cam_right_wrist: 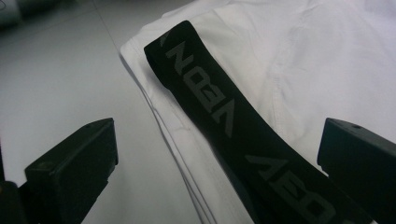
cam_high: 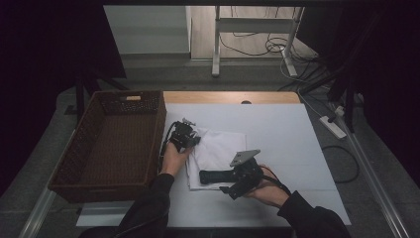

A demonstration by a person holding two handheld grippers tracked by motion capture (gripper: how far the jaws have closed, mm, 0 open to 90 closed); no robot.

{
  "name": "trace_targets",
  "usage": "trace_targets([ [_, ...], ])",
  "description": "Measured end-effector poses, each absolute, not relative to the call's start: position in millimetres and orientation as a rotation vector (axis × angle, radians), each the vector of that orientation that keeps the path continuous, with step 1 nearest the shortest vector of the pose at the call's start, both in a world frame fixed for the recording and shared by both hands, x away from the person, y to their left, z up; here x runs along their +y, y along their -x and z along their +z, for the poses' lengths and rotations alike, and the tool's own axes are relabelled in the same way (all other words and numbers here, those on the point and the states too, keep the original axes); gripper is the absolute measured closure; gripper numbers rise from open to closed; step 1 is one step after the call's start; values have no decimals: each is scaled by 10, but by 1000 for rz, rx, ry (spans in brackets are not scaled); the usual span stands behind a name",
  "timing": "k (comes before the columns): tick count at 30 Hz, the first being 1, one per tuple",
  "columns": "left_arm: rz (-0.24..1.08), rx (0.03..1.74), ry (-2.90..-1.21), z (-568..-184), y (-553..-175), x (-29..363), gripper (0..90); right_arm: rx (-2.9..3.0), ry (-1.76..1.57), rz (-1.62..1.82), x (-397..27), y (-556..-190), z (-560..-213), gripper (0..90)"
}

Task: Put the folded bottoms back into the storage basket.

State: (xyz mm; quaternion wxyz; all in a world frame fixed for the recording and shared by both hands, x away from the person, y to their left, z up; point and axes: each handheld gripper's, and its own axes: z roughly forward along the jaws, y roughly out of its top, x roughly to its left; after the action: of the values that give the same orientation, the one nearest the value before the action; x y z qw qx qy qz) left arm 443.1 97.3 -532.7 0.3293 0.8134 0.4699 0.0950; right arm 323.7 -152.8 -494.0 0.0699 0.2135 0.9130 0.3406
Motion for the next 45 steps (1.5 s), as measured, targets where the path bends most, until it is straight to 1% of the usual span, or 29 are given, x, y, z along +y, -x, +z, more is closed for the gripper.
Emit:
trace_targets([
  [19, 244, 1234, -2120, -5330, -4431, 978, 796, 2840, -491, 879, -1167, -3403, -5194, 11],
  [25, 239, 1236, -2113, -5335, -4430, 986, 795, 2849, -435, 778, -1130, -3459, -5238, 61],
  [28, 237, 1239, -2106, -5339, -4429, 987, 794, 2869, -430, 761, -1130, -3502, -5225, 106],
  [31, 233, 1241, -2103, -5340, -4431, 990, 794, 2882, -408, 722, -1122, -3531, -5191, 184],
  [32, 232, 1242, -2102, -5341, -4431, 991, 794, 2886, -403, 721, -1121, -3539, -5180, 228],
  [34, 230, 1244, -2099, -5341, -4431, 992, 794, 2892, -381, 727, -1124, -3556, -5157, 353],
  [36, 229, 1244, -2098, -5342, -4432, 993, 794, 2893, -378, 717, -1125, -3590, -5134, 457],
  [38, 225, 1245, -2097, -5342, -4434, 995, 794, 2886, -387, 710, -1129, -3632, -5116, 587],
  [40, 225, 1244, -2096, -5343, -4434, 996, 794, 2876, -392, 703, -1144, -3686, -5101, 739],
  [42, 228, 1243, -2096, -5344, -4431, 995, 794, 2880, -402, 699, -1156, -3729, -5093, 766],
  [45, 222, 1243, -2087, -5350, -4430, 1005, 793, 2895, -387, 702, -1155, -3747, -5089, 775],
])
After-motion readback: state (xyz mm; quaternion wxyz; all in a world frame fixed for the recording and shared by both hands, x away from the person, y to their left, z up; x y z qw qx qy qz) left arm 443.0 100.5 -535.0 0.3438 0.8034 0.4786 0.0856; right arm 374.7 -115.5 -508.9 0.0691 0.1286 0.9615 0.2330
